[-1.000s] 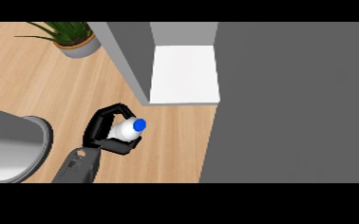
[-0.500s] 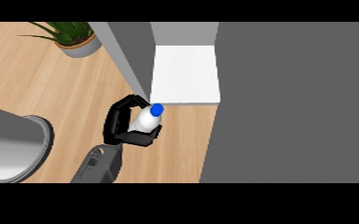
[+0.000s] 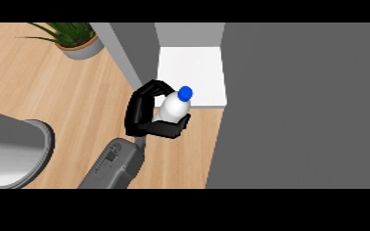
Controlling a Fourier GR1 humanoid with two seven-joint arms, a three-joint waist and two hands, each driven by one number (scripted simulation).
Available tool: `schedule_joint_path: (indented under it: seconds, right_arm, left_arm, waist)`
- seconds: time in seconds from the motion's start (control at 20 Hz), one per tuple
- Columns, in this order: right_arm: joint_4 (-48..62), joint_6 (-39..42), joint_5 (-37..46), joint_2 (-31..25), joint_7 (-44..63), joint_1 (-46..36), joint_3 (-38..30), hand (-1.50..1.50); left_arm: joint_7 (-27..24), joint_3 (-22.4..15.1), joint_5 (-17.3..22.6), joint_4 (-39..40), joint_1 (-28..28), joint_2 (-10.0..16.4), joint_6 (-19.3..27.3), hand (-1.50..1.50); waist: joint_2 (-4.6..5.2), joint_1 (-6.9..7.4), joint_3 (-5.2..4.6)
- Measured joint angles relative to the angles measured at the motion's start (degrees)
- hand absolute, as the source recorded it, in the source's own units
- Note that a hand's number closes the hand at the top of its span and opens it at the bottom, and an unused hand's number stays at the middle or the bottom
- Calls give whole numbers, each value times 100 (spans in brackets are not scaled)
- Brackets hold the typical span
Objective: Pick up the bottled water, place it into the cabinet and close the cabinet
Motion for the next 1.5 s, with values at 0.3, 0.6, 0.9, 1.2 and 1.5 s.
schedule_joint_path:
  seconds: [0.3,0.6,0.9,1.2,1.5]
  right_arm:
    - [-11,-53,19,-135,-201,196,117,-150]
    - [-30,-50,-38,-235,-343,255,41,-150]
    - [-57,-58,-74,-365,-453,374,24,-150]
    - [-54,-68,-138,-424,-556,490,-11,-150]
    - [-54,25,-215,-526,-770,604,-92,-150]
  left_arm:
    - [480,-432,225,-96,-567,-4,812,150]
    - [593,-598,466,524,-1305,-5,1316,150]
    - [766,-479,911,1306,-2056,-5,1548,150]
    - [397,-403,1423,2241,-2532,-6,1776,150]
    - [-15,-381,1614,3210,-2956,-5,2011,150]
  waist:
    - [6,-38,0]
    - [19,-54,0]
    - [29,-98,-1]
    - [45,-144,-2]
    - [66,-213,-1]
